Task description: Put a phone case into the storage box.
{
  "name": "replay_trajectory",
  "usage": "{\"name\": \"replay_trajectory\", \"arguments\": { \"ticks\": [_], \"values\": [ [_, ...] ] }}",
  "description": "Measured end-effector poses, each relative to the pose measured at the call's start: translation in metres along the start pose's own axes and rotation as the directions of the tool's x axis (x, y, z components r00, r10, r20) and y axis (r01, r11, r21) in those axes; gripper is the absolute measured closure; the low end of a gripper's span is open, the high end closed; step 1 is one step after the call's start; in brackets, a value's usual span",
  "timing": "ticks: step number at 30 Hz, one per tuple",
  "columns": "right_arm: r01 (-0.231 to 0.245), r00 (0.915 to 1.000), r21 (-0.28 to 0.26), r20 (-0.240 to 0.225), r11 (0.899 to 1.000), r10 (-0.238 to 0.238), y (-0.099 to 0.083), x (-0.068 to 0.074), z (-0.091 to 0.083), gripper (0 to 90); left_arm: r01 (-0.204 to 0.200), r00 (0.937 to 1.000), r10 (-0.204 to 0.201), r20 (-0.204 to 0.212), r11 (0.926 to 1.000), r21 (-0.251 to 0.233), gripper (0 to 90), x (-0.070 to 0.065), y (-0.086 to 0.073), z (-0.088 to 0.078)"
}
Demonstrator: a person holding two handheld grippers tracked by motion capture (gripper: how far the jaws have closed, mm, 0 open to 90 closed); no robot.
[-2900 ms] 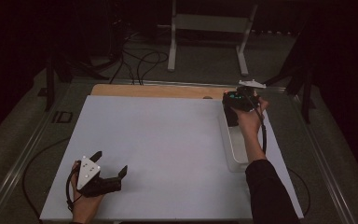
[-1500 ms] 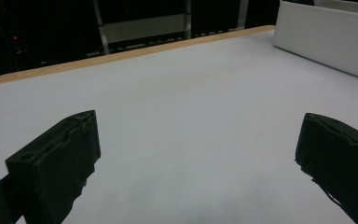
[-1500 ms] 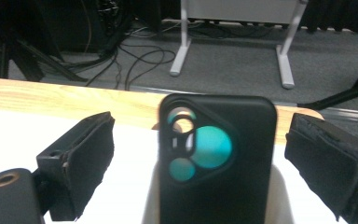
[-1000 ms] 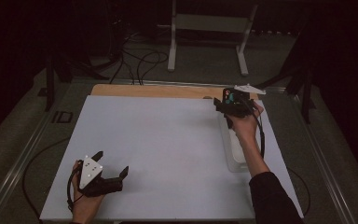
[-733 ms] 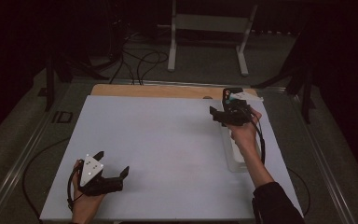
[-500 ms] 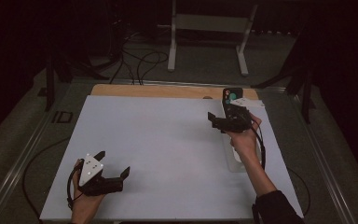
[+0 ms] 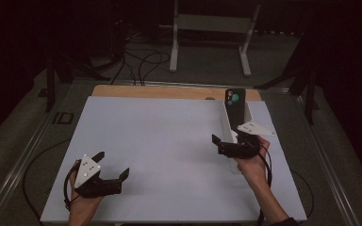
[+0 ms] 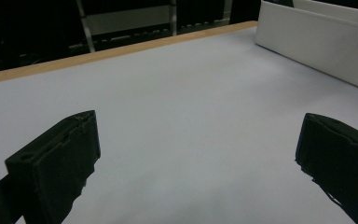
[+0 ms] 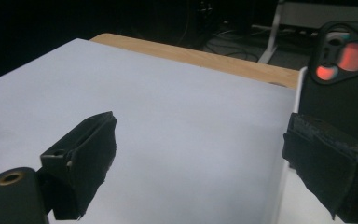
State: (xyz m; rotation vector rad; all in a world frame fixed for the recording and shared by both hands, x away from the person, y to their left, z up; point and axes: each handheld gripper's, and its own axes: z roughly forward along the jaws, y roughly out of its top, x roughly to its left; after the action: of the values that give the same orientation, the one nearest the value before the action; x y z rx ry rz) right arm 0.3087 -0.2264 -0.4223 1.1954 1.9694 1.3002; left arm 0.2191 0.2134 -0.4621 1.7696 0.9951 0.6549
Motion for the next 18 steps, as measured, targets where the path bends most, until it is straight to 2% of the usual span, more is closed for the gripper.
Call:
{"name": "replay_trajectory", "arguments": {
  "ticks": [5,10,18],
  "values": [
    [-0.001,1.0,-0.025,-0.002,1.0,0.001,-0.012,-0.001,-0.015,9.3,0.001,1.0,-0.001,0.001,0.9999,-0.011,0.1,0.002,0.0,-0.003],
    [0.022,0.9997,-0.037,-0.009,0.999,-0.022,-0.03,-0.004,-0.03,9.3,-0.002,1.0,0.003,0.009,0.9993,-0.037,0.0,0.005,-0.001,-0.008],
    [0.058,0.9967,-0.07,-0.053,0.996,-0.062,-0.059,-0.006,-0.045,9.2,-0.01,0.9998,0.011,0.013,0.9991,-0.041,0.0,0.006,-0.004,-0.01]
  ]
}}
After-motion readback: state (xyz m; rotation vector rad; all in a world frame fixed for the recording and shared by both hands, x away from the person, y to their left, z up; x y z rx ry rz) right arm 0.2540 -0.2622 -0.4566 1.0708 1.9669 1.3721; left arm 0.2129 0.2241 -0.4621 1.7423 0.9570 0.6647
